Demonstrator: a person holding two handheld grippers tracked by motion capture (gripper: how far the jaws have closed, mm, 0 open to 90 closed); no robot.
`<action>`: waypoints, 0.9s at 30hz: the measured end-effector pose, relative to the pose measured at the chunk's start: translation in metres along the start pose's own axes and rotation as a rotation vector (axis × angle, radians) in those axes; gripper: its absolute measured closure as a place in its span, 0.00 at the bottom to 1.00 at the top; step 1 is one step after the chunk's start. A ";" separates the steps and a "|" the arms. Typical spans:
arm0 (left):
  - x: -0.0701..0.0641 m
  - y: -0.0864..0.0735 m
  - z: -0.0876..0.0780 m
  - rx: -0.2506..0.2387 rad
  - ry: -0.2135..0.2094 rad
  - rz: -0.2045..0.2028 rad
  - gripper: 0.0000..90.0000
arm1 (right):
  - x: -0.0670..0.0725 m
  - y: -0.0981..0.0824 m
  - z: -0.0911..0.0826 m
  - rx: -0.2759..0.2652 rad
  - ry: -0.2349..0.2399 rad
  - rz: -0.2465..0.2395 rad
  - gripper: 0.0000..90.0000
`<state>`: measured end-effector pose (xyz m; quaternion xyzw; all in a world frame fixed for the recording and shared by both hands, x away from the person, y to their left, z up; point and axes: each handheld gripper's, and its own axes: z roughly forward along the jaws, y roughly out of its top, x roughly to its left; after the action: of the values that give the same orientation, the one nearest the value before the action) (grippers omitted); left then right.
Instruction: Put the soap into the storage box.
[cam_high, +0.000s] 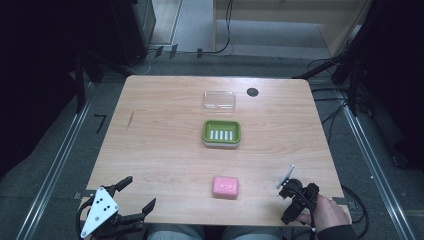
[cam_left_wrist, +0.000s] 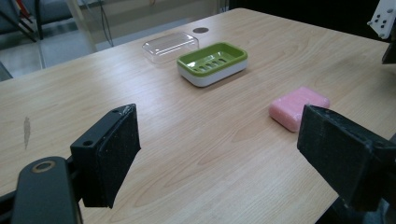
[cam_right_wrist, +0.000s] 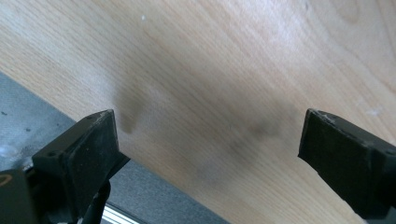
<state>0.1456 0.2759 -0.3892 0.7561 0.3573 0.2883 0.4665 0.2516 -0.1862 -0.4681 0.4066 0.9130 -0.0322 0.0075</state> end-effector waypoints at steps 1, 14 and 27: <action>0.000 0.000 0.000 0.001 0.000 0.001 0.15 | 0.001 0.001 -0.001 0.004 0.001 0.004 0.06; 0.000 -0.001 -0.001 -0.005 0.001 0.001 0.16 | 0.003 0.008 -0.007 -0.028 -0.009 -0.037 0.06; -0.001 -0.001 -0.001 0.001 0.001 0.004 0.16 | 0.011 0.029 -0.014 -0.067 -0.004 -0.118 0.06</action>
<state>0.1443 0.2762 -0.3895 0.7569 0.3562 0.2894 0.4654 0.2656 -0.1576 -0.4563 0.3516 0.9359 -0.0029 0.0209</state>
